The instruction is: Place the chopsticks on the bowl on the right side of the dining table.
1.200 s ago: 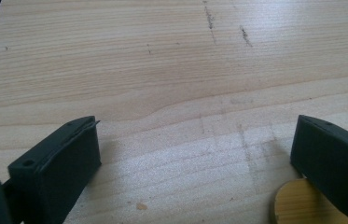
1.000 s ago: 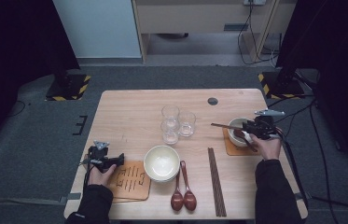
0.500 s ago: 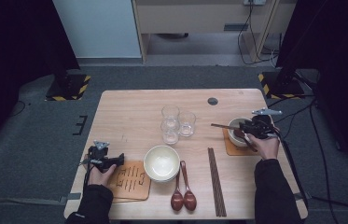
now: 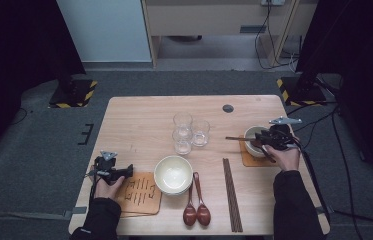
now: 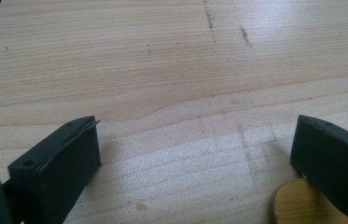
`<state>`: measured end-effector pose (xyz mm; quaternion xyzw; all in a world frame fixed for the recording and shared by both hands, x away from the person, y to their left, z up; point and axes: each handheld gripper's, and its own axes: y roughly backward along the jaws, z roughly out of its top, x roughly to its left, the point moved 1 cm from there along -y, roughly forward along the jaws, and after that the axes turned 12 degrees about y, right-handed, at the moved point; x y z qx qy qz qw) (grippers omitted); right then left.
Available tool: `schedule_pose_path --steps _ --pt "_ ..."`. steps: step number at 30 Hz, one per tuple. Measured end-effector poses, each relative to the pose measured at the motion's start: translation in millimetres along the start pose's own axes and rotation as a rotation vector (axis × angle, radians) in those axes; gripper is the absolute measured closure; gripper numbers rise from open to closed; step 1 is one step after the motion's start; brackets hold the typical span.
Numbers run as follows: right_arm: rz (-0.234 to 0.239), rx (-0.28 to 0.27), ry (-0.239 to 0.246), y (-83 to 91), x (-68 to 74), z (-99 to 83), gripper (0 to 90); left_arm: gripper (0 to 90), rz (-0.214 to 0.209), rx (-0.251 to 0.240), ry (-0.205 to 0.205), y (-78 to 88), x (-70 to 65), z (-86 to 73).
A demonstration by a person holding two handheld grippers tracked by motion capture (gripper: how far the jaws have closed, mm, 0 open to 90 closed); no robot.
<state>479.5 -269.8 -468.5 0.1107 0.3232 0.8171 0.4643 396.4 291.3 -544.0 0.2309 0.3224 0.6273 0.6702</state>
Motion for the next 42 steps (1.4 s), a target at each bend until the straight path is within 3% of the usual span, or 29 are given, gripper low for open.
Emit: schedule_pose_path --steps 8,19,31,42 --pt "-0.012 -0.043 -0.007 21.5 0.6 1.6 63.6 0.2 0.000 0.000 0.000 0.0 0.0 0.0" --pt "-0.052 -0.034 -0.053 47.7 -5.9 -19.7 64.6 0.3 0.000 0.000 0.000 0.0 0.0 0.0" --pt "-0.106 0.036 -0.092 45.4 -17.1 -37.3 63.1 0.2 0.000 0.000 0.000 0.0 0.0 0.0" --pt "-0.120 0.034 -0.102 40.9 -22.0 -38.8 58.2 0.2 0.000 0.000 0.000 0.0 0.0 0.0"
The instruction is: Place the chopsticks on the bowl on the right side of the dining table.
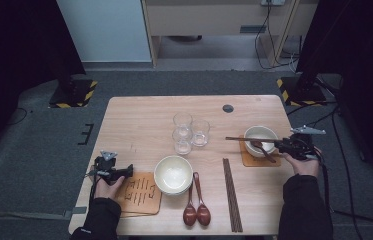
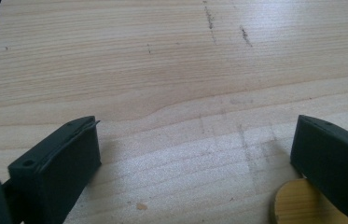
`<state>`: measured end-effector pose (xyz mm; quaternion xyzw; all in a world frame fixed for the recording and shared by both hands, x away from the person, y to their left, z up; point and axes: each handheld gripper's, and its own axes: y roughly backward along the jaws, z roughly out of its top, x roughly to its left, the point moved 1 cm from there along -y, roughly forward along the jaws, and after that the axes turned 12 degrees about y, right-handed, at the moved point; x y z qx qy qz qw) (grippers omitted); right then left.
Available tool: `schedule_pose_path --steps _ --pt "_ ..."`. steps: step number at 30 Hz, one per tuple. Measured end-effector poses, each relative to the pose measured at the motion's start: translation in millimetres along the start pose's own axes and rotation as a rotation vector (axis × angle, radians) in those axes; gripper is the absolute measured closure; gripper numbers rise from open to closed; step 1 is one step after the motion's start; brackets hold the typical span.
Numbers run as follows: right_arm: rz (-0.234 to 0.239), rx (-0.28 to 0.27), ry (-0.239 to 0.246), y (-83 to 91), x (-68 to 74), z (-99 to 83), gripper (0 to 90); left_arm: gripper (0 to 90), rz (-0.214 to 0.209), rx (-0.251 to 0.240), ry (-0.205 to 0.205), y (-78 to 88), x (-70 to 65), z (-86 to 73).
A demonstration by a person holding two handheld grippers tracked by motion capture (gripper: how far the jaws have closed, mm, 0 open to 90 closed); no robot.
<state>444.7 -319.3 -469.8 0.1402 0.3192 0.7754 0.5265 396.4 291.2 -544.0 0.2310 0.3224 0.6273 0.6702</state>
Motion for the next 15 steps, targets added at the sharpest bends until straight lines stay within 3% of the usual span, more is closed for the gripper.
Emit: schedule_pose_path --steps 15 --pt "0.005 -0.010 0.006 -3.7 -1.6 1.7 54.9 0.2 0.000 0.000 0.000 0.0 0.0 0.0"
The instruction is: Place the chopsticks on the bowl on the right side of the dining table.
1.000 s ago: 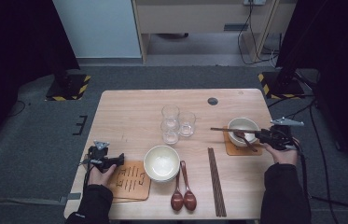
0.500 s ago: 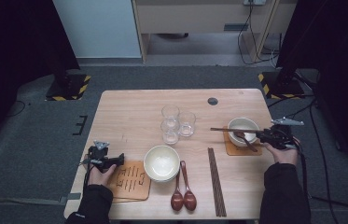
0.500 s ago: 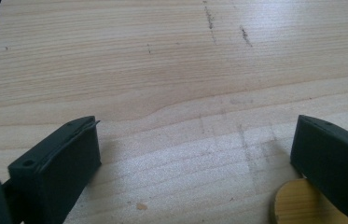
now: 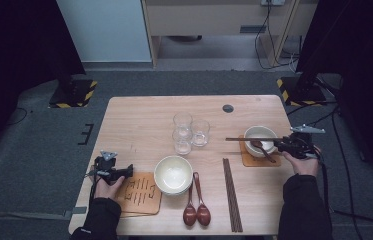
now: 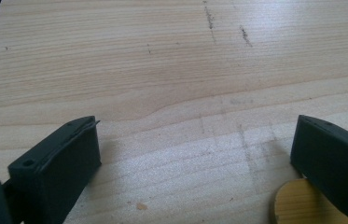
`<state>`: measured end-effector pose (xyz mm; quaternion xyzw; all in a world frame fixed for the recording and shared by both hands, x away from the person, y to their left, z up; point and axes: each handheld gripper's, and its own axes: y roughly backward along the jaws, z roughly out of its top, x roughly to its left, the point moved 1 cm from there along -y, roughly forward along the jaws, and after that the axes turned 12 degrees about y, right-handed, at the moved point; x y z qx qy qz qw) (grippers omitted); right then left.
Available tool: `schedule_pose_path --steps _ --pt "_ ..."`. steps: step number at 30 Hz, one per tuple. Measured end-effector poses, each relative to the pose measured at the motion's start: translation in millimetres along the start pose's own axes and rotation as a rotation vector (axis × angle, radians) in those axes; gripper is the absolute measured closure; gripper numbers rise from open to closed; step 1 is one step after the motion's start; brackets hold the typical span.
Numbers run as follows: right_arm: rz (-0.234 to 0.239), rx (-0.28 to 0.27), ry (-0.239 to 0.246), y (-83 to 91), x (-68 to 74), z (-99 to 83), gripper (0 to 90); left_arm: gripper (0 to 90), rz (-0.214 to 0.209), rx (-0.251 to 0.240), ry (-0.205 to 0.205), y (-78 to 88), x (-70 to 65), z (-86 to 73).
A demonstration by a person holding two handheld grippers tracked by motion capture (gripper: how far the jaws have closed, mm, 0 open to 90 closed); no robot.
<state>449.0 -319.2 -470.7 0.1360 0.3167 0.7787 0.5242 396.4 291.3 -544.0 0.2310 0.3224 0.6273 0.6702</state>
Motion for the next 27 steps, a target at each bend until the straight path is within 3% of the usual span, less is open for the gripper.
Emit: schedule_pose_path --steps 7,13,27 --pt "0.041 -0.051 0.016 5.0 12.2 12.1 55.4 0.2 0.000 0.000 0.000 0.0 0.0 0.0" --pt "0.104 -0.078 0.018 -2.3 24.0 19.7 56.4 0.2 0.000 0.000 0.000 0.0 0.0 0.0" --pt "0.118 -0.062 0.015 -13.7 28.9 18.5 56.2 0.2 0.000 0.000 0.000 0.0 0.0 0.0"
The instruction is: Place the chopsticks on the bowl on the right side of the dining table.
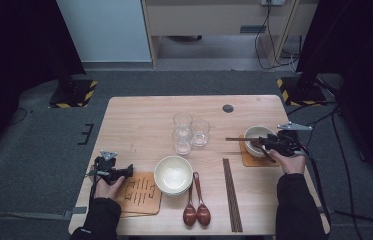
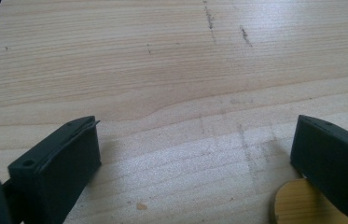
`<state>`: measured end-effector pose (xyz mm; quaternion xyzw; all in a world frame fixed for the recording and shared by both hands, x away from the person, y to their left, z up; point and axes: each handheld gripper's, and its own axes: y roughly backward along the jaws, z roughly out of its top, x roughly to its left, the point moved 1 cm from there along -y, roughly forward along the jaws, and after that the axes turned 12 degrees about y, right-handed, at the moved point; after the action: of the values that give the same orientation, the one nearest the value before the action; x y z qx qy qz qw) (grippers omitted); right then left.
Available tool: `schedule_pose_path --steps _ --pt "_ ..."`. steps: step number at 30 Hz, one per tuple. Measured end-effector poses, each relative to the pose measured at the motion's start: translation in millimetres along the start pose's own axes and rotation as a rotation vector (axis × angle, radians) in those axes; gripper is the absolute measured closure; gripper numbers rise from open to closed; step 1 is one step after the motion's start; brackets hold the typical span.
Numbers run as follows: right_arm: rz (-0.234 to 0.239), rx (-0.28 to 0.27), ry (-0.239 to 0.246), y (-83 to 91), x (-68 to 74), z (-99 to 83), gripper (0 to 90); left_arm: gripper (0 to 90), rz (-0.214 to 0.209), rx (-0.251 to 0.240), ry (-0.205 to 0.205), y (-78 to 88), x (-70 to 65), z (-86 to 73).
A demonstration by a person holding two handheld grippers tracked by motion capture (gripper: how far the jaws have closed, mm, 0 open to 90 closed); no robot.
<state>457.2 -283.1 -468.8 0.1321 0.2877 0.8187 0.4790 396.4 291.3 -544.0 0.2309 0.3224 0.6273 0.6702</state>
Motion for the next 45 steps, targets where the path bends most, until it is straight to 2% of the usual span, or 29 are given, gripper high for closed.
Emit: schedule_pose_path --steps 26,38,45 --pt "-0.016 0.010 0.004 -0.2 -2.7 -2.0 55.5 0.2 0.000 0.000 0.000 0.0 0.0 0.0" --pt "-0.002 -0.063 0.009 20.4 -5.6 7.6 52.4 0.2 0.000 0.000 0.000 0.0 0.0 0.0" --pt "0.015 -0.103 0.048 35.0 0.1 21.8 48.4 0.2 0.000 0.000 0.000 0.0 0.0 0.0"
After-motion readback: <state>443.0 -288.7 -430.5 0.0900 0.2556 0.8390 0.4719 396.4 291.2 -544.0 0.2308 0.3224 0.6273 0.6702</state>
